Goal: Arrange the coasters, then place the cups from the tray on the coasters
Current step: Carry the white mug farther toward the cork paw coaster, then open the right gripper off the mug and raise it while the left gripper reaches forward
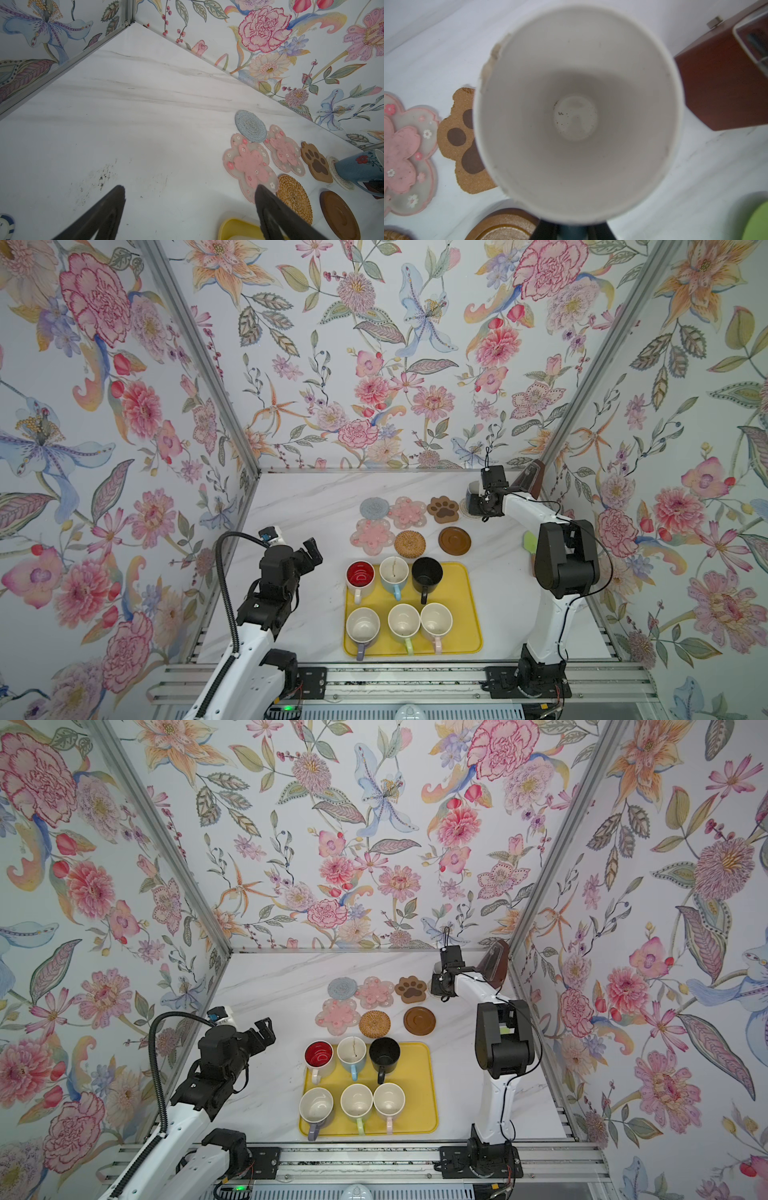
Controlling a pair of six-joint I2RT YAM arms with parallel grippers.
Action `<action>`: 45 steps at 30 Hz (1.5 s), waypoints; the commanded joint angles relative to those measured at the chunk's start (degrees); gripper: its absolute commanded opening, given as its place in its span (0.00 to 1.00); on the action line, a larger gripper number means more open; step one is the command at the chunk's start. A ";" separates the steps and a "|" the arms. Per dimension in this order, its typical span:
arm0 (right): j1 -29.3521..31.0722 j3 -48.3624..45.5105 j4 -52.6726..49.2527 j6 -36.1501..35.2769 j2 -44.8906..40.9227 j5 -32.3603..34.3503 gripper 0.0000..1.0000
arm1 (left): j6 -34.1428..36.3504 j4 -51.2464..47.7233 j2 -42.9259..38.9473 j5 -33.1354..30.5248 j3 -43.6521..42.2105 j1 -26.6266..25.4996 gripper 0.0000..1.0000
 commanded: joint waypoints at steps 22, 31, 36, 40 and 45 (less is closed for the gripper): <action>-0.43 -22.40 5.19 7.13 -33.27 2.07 0.99 | 4.50 0.45 21.17 9.86 17.27 0.47 0.99; -0.20 -35.17 -0.26 10.28 -52.59 1.56 0.99 | 2.82 5.35 41.97 15.82 31.74 -4.08 0.99; -0.21 -37.85 -3.64 10.79 -57.58 1.79 0.99 | 2.22 3.53 54.77 16.76 41.72 -7.15 0.99; -0.15 -39.12 -5.13 11.19 -59.42 0.99 0.99 | 1.16 2.84 61.92 17.99 47.85 -8.65 0.99; -0.16 -40.72 -5.64 11.82 -60.35 0.04 0.99 | 0.41 2.01 68.41 18.77 53.72 -10.94 0.99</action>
